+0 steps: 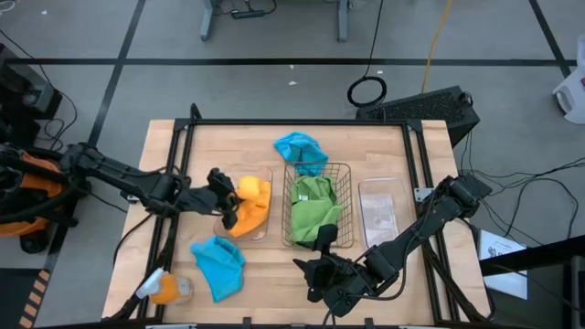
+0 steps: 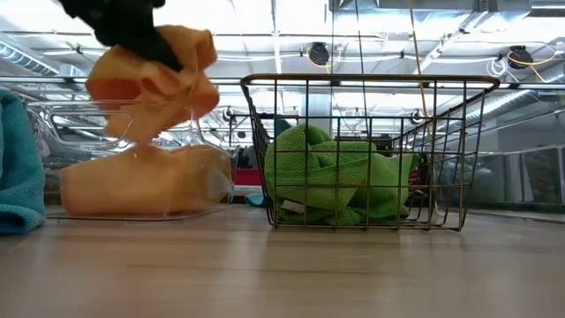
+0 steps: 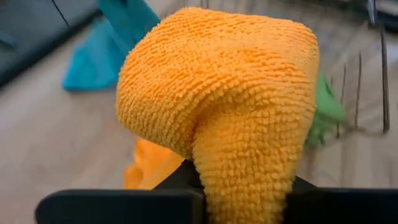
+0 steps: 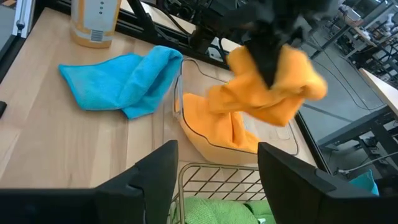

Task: Sort microfiber towel by color & place in baskets
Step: Put the yellow microfiber towel into the left transparent bin

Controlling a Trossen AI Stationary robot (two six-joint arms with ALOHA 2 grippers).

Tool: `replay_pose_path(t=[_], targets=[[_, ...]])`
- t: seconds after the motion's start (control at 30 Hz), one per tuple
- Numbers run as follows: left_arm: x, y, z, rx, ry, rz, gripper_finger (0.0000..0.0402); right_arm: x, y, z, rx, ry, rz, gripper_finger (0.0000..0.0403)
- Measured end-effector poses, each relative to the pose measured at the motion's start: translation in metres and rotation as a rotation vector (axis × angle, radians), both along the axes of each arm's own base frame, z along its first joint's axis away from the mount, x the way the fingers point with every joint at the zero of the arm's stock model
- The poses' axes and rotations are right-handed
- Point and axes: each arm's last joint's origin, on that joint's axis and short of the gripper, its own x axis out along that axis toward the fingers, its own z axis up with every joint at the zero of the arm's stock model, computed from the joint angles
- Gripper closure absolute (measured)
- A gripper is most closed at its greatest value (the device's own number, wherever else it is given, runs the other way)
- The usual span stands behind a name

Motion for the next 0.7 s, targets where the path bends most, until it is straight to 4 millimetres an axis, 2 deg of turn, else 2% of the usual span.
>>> replay_pose_path(t=[0.33,0.7], targets=[[0.019,-0.006,-0.03,-0.054,0.098,0.05,0.0342,0.002,0.0,0.001,0.011,-0.015,-0.003,0.0193],[0.037,0.006,-0.056,-0.031,0.222,0.12,0.0338,0.004,0.001,-0.007,-0.01,0.007,0.0,0.0193]])
